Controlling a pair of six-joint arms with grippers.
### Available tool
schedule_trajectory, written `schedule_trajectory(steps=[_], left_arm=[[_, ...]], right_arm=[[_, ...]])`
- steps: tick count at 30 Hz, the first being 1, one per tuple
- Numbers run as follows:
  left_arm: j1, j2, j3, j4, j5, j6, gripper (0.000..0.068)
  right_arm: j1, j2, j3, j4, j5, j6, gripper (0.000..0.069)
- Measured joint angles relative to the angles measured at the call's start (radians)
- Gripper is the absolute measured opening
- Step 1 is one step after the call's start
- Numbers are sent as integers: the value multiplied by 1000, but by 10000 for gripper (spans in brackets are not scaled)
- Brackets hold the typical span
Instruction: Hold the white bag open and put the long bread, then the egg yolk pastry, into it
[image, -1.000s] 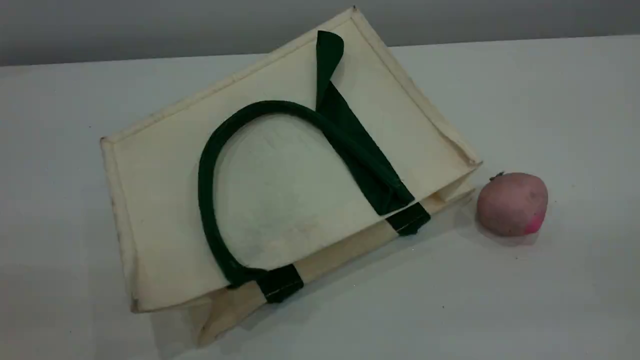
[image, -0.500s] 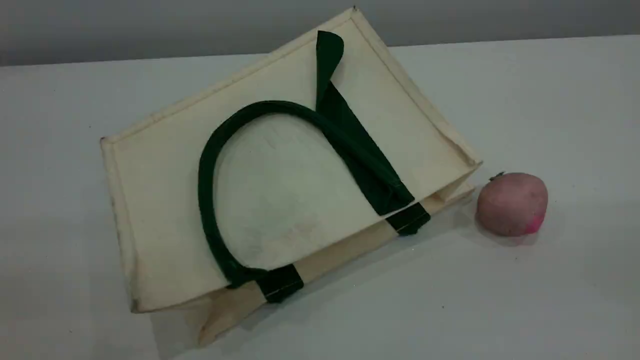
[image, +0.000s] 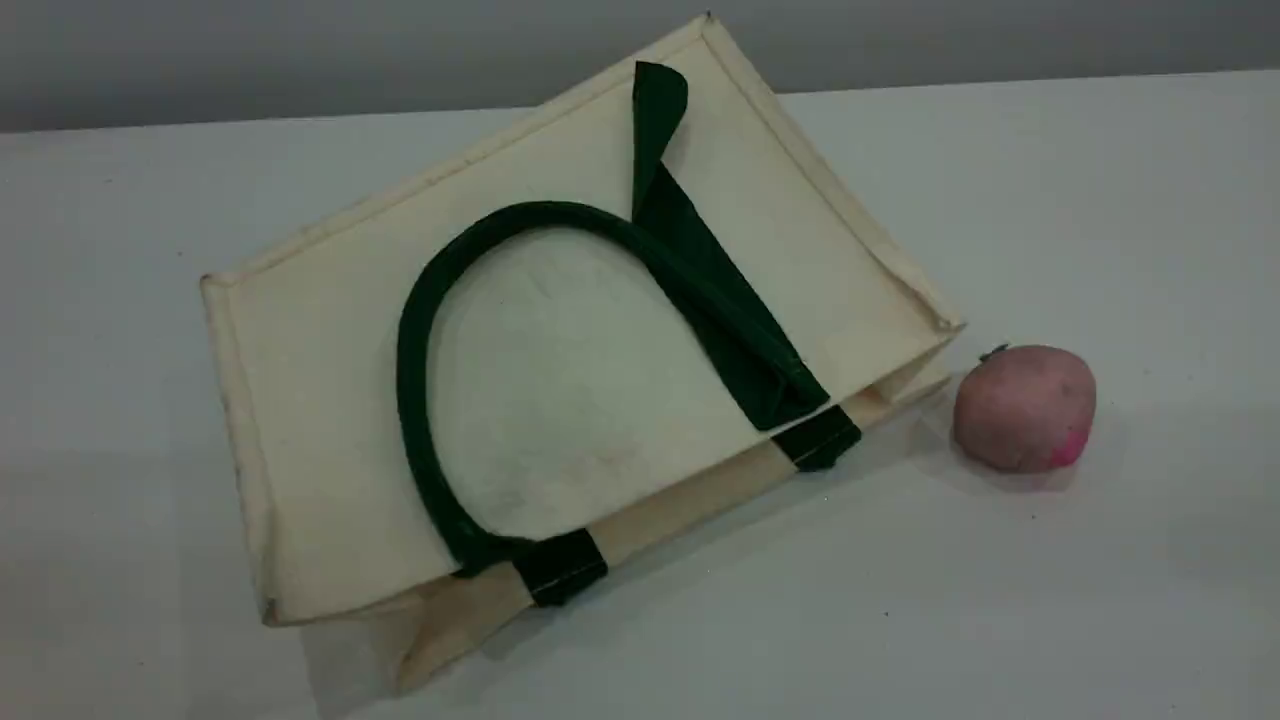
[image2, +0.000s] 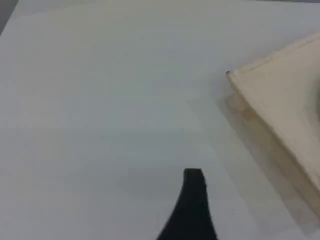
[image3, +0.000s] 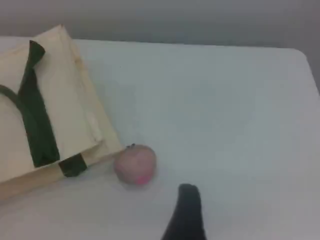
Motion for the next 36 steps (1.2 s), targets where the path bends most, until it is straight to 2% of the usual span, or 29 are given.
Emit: schedule_trajectory(steps=[12,17,22,36], left_arm=[[0,1,0,0,-1,0,564],[-3,1,0,0,-1,0,564],[-30,1,0,1,-2,0,564],[-17,1,0,0,-2,0,563]], right_arm=[[0,1,0,0,0,0,568],[-31,1,0,0,0,0,568],[-75,1,0,0,0,0,568],[-91,1,0,0,0,0,568]])
